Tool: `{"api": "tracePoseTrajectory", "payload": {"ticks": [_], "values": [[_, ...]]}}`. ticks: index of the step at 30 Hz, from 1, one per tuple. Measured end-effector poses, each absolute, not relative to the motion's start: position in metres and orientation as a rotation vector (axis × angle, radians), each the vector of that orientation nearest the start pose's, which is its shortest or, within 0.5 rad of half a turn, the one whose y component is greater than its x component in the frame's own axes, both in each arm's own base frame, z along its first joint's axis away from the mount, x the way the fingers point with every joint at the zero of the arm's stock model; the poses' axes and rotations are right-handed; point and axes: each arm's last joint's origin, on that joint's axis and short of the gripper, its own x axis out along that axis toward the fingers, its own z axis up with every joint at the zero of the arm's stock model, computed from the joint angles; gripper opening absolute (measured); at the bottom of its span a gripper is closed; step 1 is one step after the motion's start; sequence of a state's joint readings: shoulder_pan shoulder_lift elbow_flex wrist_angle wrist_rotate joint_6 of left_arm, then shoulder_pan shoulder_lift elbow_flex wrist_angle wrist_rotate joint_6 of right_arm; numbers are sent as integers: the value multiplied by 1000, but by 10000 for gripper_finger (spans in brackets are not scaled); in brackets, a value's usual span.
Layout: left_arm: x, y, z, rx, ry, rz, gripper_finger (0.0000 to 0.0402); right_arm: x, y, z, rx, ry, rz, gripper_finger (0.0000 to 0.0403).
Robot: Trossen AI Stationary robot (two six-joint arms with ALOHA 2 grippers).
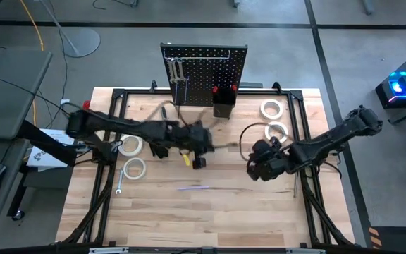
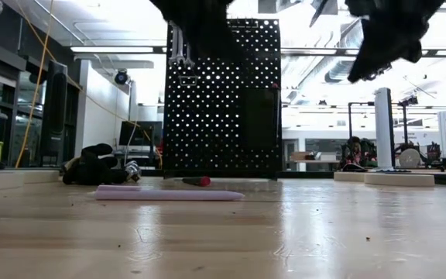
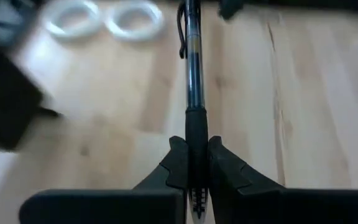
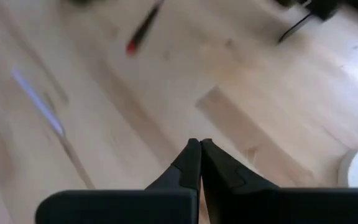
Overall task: Hang tools onto peg board
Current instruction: Put the black pen into the black bin on the pegboard
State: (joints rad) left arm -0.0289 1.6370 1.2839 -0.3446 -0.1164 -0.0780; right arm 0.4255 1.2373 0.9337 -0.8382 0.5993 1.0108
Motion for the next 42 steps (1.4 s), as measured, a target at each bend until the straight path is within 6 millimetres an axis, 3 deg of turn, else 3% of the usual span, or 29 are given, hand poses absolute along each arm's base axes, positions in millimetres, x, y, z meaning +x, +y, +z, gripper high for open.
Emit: {"api": "tracePoseTrajectory", "payload": {"ticks": [6,10,15,21,30,36,42], "values": [[330,2,337,-74,451,270,22,198,68,282,667,474,-718,2],[321,3,369,-114,229,293,22,208,67,302,871,175,-712,35],[321,3,389,-172,32,281,22,234,55,339,990,-155,-570,121],[322,2,397,-256,-54,220,22,239,37,383,890,-477,-400,209],[321,9,401,-332,-112,263,22,262,27,387,878,-459,-284,227],[325,17,397,-419,-101,240,22,282,25,403,707,-414,-336,227],[326,15,397,-458,-101,192,22,287,15,416,635,-334,-404,227]]}}
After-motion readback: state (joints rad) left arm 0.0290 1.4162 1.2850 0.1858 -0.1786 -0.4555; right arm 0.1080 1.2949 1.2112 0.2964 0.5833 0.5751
